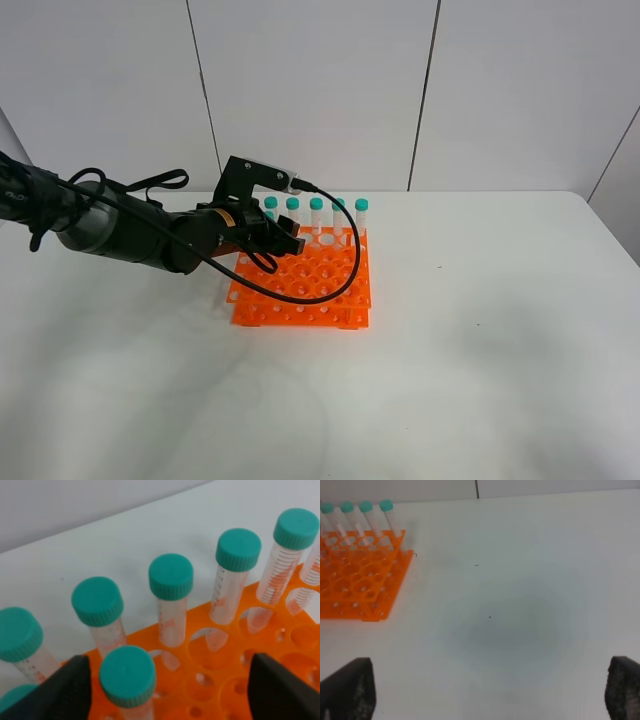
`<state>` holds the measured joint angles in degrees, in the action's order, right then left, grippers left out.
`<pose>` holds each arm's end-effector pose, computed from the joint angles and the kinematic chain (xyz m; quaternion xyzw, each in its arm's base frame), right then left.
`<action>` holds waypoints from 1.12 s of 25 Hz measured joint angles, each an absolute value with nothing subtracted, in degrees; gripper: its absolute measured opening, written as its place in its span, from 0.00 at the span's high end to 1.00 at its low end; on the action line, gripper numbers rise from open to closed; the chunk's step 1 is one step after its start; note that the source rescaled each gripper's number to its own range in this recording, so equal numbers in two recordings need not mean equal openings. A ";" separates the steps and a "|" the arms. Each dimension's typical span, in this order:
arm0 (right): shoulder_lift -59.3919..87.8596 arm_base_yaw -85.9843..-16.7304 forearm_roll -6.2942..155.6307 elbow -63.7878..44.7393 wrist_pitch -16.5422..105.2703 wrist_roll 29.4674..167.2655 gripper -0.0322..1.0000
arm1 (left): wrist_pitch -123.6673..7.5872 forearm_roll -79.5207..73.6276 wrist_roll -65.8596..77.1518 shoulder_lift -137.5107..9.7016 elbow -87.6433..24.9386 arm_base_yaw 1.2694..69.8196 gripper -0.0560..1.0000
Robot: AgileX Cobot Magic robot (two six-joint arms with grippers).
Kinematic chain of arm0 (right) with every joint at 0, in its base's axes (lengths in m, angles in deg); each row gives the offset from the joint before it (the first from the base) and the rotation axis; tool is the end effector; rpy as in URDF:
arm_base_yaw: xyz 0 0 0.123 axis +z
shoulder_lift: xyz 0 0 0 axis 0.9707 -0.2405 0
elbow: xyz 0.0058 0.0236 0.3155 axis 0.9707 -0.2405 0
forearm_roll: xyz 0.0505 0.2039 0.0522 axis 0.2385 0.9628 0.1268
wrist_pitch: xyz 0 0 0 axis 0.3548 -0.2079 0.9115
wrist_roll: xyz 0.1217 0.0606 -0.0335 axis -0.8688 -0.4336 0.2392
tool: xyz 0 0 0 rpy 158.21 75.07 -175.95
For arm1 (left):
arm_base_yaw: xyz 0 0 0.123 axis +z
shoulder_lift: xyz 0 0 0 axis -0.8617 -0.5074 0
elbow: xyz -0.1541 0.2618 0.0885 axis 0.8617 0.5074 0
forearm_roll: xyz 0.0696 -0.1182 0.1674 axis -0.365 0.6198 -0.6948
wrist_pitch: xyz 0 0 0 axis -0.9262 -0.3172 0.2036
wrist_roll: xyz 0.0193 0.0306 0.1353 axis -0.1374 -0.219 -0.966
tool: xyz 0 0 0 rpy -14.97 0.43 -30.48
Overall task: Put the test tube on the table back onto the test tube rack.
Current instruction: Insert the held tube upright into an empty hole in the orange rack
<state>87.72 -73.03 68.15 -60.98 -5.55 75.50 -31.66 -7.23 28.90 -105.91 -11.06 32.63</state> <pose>-0.0235 0.0017 0.2416 -0.0228 0.8433 0.0263 0.5363 0.4020 -0.1940 0.1730 0.2012 0.8357 -0.0830 0.5042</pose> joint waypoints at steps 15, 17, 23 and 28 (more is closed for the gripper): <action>87.72 -73.03 68.15 -60.98 -5.55 75.50 0.00 | -32.68 -7.30 31.42 -97.95 -11.00 32.52 0.32; 87.72 -73.03 68.15 -60.98 -5.55 75.50 0.00 | -33.30 -7.43 31.42 -96.02 -11.00 32.98 0.32; 87.72 -73.03 68.15 -60.98 -5.55 75.50 0.00 | -49.85 -7.65 30.45 -93.98 -16.27 36.94 0.32; 87.72 -73.03 68.15 -60.98 -5.55 75.50 0.00 | -64.21 -7.65 25.84 -93.98 -20.27 41.04 0.28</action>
<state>87.72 -73.03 68.15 -60.98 -5.55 75.50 -64.21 -7.65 25.84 -93.98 -20.27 41.04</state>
